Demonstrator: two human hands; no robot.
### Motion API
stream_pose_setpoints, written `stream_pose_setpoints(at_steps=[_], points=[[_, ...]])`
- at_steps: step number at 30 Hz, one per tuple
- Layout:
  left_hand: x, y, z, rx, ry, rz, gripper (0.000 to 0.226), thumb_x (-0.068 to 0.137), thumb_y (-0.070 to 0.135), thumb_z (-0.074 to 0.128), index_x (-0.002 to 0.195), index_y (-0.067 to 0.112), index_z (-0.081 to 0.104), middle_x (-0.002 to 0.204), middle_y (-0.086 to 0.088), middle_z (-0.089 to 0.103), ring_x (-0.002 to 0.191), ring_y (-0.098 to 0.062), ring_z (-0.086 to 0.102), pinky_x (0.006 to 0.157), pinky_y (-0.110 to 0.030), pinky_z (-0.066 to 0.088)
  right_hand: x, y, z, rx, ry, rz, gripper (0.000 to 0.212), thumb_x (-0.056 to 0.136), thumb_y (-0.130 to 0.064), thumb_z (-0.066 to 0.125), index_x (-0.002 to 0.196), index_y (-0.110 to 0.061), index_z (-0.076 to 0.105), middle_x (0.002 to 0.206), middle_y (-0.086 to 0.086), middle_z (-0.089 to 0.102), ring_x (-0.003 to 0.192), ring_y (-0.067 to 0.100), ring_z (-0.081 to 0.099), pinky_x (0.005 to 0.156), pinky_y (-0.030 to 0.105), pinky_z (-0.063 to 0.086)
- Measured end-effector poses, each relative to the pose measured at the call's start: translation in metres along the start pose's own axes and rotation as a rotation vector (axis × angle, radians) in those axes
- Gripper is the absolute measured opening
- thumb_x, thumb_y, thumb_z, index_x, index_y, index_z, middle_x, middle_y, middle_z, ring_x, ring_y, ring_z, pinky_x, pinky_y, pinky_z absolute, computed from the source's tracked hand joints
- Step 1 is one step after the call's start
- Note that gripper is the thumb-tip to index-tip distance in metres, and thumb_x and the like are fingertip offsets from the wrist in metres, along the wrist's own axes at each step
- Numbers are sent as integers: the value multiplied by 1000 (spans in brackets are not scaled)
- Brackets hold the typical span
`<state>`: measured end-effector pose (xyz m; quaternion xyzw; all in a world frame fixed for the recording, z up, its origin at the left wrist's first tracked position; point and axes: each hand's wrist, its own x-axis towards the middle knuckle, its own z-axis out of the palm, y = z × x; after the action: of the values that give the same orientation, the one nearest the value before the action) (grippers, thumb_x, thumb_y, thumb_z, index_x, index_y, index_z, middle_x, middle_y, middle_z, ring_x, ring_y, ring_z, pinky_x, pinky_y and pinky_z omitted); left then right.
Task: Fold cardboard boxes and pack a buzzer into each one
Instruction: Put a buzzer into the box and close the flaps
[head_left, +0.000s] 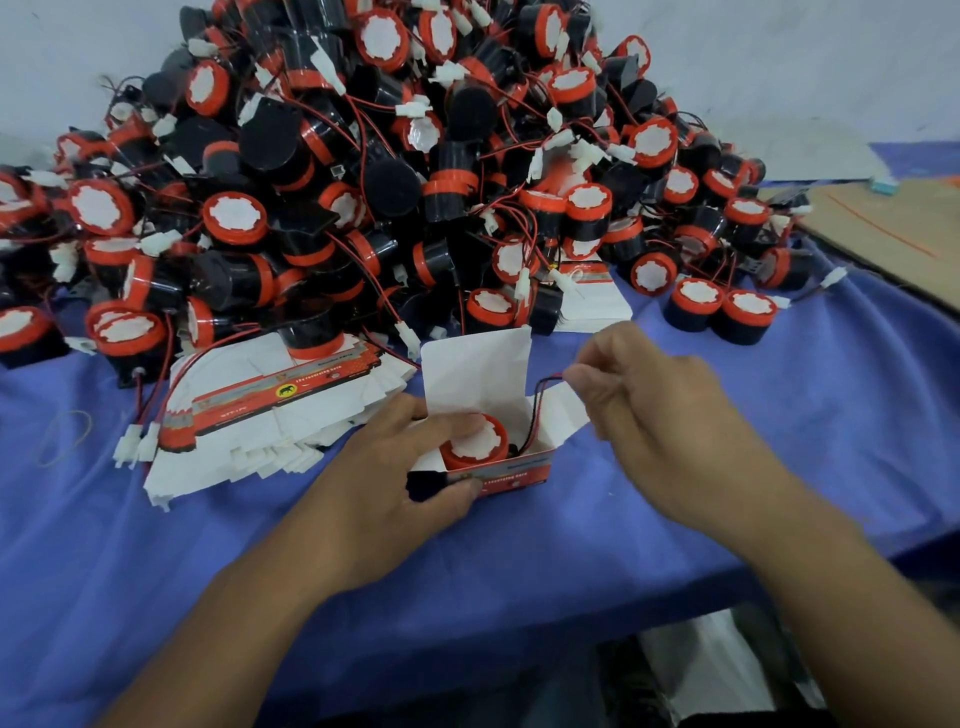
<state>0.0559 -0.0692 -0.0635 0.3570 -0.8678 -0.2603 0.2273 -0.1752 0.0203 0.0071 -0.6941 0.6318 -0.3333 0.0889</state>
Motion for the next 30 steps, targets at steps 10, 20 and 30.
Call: stream_pose_setpoints(at_steps=[10,20,30], points=[[0,-1,1,1,10,25,56,81,63,55,135,50,48,117,29,42,118,7,42,92,0,31,2,-9,17,-185,-317,-68,30,107,-16,46,81,-9,58,78,1,50,73,9,42,66,28,34],[0,0,2,16,16,41,60,80,67,49,137,48,49,124,34,39,118,17,36,93,4,25,12,-18,8,-260,-205,-13,22,90,-4,64,97,-24,73,87,-7,64,77,12,57,68,35,50],[-1,1,2,55,14,57,56,82,67,48,135,56,35,117,35,34,115,18,34,90,5,26,16,-26,34,-448,-303,-63,27,86,4,55,93,-17,70,94,-4,40,74,22,51,61,35,46]])
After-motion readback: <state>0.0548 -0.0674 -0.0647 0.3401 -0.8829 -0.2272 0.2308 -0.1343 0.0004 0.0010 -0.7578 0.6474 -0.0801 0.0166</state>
